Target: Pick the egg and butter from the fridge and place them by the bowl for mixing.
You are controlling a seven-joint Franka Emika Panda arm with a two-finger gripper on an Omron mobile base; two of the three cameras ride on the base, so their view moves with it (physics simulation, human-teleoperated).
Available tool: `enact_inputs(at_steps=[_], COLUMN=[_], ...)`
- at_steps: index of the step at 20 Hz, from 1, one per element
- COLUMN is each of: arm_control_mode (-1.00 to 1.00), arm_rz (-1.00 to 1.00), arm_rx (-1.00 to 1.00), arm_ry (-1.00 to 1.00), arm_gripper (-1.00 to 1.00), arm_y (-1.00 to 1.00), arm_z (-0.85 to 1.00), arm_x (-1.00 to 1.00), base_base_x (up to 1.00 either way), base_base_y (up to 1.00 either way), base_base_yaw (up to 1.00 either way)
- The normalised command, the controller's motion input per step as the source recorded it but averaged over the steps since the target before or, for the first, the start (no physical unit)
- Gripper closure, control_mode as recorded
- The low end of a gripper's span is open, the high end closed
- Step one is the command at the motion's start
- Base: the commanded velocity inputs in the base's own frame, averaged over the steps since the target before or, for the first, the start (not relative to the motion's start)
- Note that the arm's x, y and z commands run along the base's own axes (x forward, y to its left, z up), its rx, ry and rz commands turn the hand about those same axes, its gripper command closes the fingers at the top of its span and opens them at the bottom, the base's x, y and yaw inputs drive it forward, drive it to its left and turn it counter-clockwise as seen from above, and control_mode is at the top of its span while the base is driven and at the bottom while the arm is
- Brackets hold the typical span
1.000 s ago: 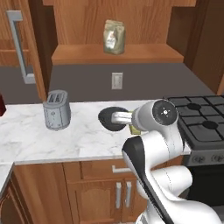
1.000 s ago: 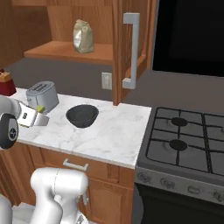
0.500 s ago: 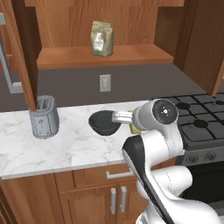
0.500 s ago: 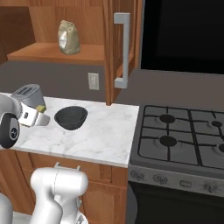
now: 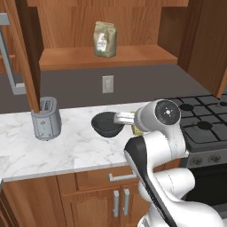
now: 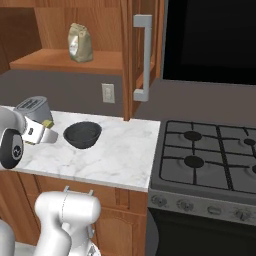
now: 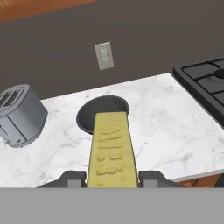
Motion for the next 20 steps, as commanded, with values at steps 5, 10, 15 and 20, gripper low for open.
enact_inputs(at_steps=[5,10,15,20], arm_control_mode=[1.0,1.0,-1.0,-1.0], arm_rz=[0.0,0.0,0.0,0.0], arm_rx=[0.0,0.0,0.0,0.02], arm_ry=[0.0,0.0,0.0,0.0], arm_gripper=[1.0,1.0,1.0,1.0], arm_y=[0.0,0.0,-0.12,-0.24], arm_z=[0.0,0.0,-0.05,-0.08], arm_x=[0.0,0.0,0.15,0.35], base_base_x=[0.0,0.0,0.01,0.0], base_base_y=[0.0,0.0,-0.02,0.0], base_base_yaw=[0.0,0.0,0.0,0.0])
